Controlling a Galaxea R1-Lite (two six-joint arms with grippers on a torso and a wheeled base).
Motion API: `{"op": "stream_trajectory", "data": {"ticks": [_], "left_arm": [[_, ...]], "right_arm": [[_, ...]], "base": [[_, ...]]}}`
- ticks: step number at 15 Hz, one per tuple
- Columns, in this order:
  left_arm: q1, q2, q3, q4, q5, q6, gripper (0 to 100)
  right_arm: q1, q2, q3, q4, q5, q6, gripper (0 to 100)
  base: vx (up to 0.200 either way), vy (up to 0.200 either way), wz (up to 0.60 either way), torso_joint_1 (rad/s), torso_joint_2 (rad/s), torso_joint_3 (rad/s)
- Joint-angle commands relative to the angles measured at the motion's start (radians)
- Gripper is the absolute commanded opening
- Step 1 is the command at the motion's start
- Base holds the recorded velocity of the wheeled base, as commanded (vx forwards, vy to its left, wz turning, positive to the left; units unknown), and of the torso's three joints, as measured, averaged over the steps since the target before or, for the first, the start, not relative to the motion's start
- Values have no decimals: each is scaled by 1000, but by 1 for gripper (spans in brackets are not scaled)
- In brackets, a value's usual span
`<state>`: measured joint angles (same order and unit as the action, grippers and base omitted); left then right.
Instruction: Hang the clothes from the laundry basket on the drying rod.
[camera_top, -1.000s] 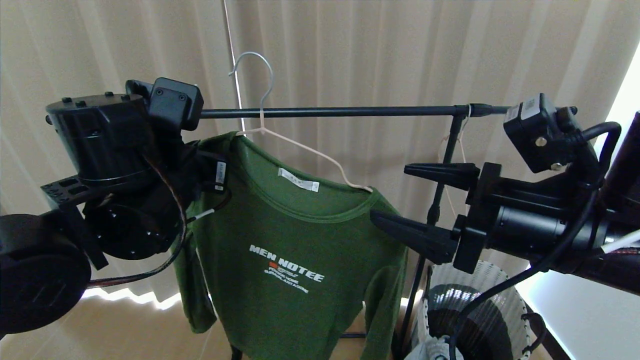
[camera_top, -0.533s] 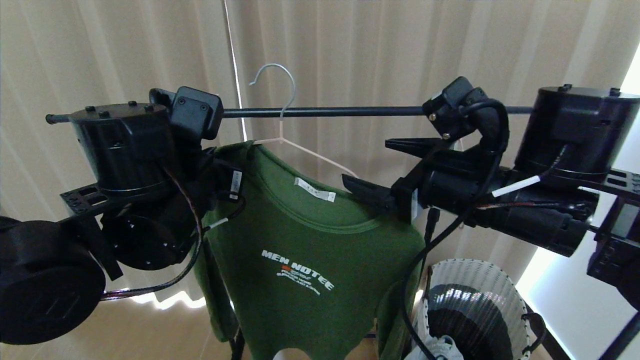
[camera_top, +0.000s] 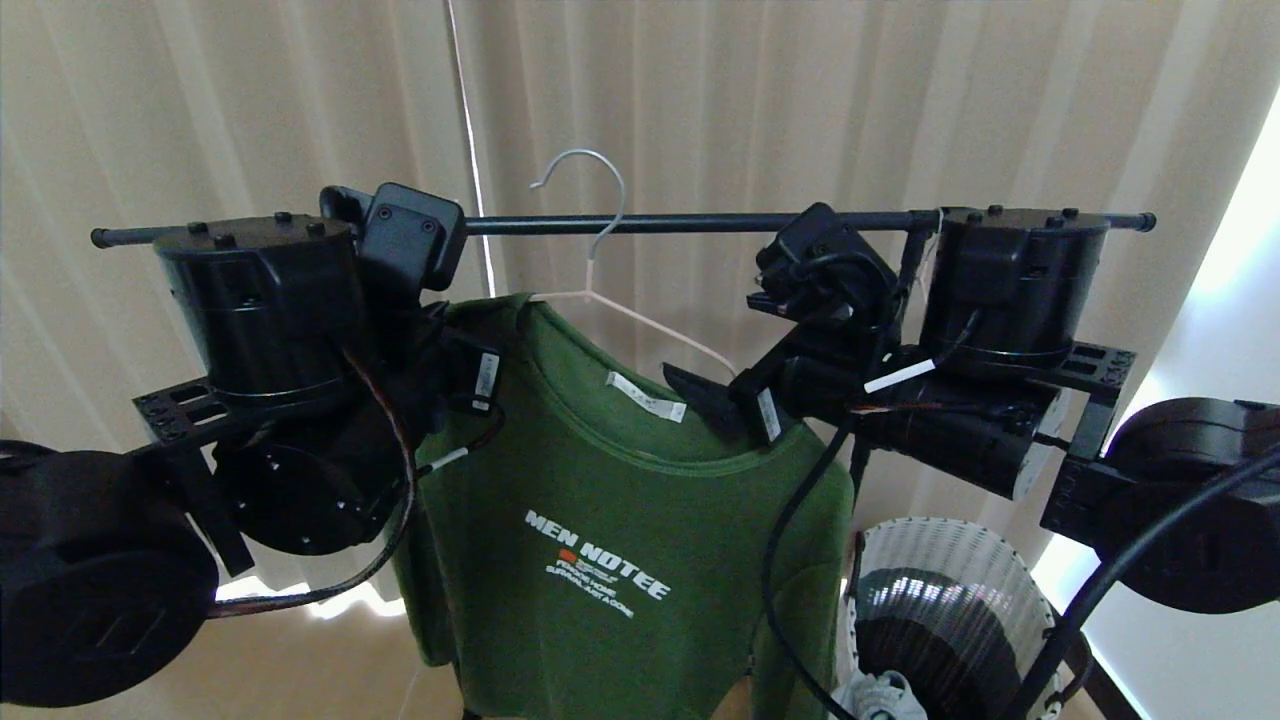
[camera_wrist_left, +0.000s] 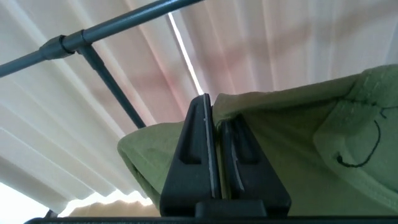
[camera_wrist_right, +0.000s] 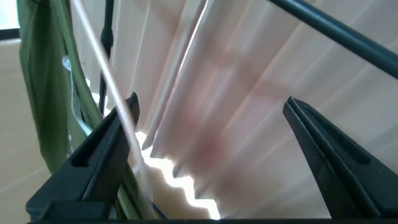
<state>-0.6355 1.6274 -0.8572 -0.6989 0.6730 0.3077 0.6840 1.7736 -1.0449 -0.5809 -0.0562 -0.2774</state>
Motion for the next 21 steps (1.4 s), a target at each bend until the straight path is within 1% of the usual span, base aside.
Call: {"op": "stream_trajectory", "data": {"ticks": [1,2,6,12,14,16,18,19,20,21], "left_arm": [[-6,8,1,-1,0,-1,0],[-6,8,1,-1,0,-1,0],[-6,11,4,-1,0,1,0],[-7,-8,50,-1,-3,5,0],[-6,-34,76,1,-16,5,0],[-6,-66,101,4,-69,16,0],[-6,-83,107,7,-84,34,0],[-6,-86,107,7,-89,37,100],[-6,-90,109,7,-96,39,100],[-3,-115,130,7,-151,34,100]], "right_arm": [[2,20,-6,-1,-7,-2,100],[3,21,-6,-1,-8,-2,0],[3,23,-4,-2,-11,-2,0],[3,17,0,-4,-13,-2,0],[3,13,0,-4,-14,-2,0],[3,13,-3,-5,-14,-2,0],[3,13,-1,-8,-14,-2,0],[3,12,0,-10,-14,-2,0],[3,10,0,-10,-14,-2,0],[0,-2,8,-8,-14,0,0]], "base": [[0,0,0,0,0,0],[0,0,0,0,0,0],[0,0,0,0,0,0],[0,0,0,0,0,0],[0,0,0,0,0,0],[0,0,0,0,0,0],[0,0,0,0,0,0],[0,0,0,0,0,0],[0,0,0,0,0,0],[0,0,0,0,0,0]]}}
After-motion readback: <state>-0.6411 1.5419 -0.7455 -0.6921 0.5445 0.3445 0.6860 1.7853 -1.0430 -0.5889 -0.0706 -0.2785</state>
